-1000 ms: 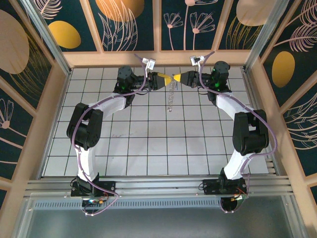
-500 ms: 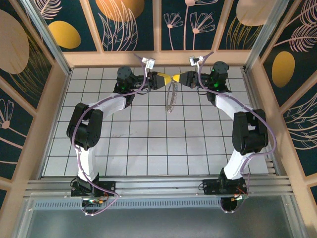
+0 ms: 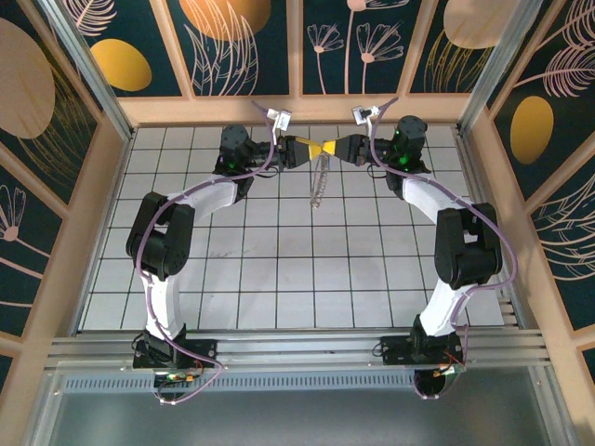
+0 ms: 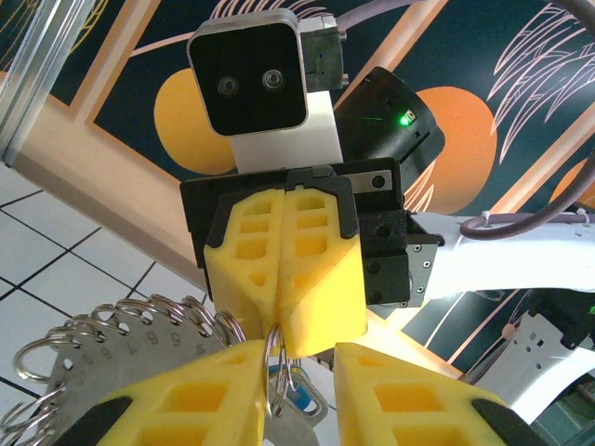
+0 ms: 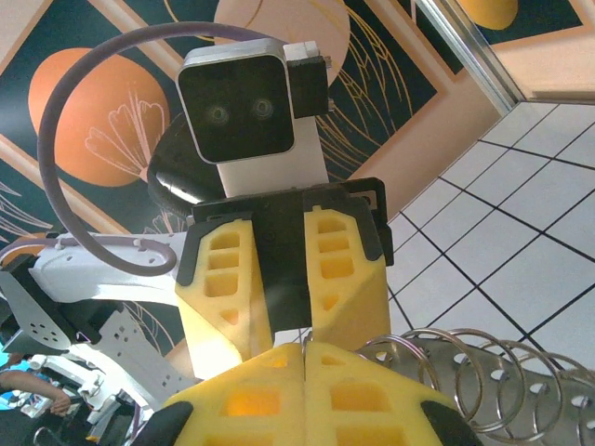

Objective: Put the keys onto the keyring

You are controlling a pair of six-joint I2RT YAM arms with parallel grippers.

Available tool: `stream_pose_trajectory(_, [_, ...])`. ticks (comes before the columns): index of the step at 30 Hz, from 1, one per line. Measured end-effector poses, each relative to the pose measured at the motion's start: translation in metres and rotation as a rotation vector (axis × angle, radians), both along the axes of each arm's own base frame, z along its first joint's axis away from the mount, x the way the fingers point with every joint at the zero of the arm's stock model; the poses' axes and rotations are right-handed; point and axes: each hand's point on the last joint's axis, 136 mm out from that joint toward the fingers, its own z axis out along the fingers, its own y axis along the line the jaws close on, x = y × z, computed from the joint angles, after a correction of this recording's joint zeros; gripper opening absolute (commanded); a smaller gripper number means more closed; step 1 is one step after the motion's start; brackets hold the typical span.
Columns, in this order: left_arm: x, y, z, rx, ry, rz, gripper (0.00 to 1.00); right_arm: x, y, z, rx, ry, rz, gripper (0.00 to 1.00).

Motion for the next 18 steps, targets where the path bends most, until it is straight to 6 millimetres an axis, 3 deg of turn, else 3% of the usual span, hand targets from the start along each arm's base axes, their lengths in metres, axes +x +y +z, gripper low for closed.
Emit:
stream_pose_trajectory(11, [0.0018,-0.0001,-0.0023,0.0,0.018,0.003,0.0,-0.0022,0.0024,0.0008,0.001,-0.004,0.009,0.0])
stream_pose_trajectory(16, [0.0019,0.0005,-0.001,-0.009,0.014,0.008,0.0,-0.0021,0.0024,0.001,0.002,-0.005,0.009,0.0])
stream_pose_trajectory(18, [0.0025,0.0007,-0.0014,-0.013,0.023,0.015,0.0,-0.0016,0.0024,0.001,0.002,-0.004,0.006,0.08])
